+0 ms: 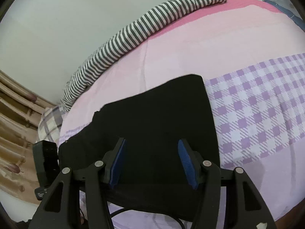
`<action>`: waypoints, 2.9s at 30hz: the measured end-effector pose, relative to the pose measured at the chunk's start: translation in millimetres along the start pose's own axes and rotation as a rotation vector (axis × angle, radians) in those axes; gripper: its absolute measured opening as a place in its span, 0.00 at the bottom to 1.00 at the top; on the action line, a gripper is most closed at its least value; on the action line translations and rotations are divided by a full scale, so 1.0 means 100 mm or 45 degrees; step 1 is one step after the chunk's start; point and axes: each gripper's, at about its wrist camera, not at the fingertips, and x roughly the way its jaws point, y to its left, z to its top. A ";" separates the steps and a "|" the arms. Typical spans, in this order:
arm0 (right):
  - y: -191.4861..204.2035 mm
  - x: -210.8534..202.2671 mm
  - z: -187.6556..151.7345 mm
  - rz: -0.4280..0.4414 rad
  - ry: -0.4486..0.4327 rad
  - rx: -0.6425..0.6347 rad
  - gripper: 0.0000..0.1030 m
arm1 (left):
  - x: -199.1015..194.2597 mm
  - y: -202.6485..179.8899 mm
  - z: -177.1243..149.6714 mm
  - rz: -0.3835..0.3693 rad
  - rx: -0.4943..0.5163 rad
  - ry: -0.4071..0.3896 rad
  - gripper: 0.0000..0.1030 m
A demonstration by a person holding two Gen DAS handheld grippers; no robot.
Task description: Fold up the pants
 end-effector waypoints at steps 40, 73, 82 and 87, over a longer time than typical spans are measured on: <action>0.40 0.27 -0.02 -0.276 0.056 -0.299 0.58 | -0.15 -0.31 -0.22 0.281 0.228 0.001 0.40; 0.34 0.16 -0.32 -0.421 0.172 -0.429 0.58 | -1.31 0.78 -0.30 0.261 -0.225 -0.256 0.55; 0.70 0.26 -0.66 -0.306 0.265 -0.457 0.63 | -1.85 1.56 -0.65 0.226 -0.569 -0.383 0.57; 1.00 0.41 -0.78 -0.187 0.312 -0.493 0.63 | -1.98 1.94 -0.87 0.106 -0.778 -0.414 0.61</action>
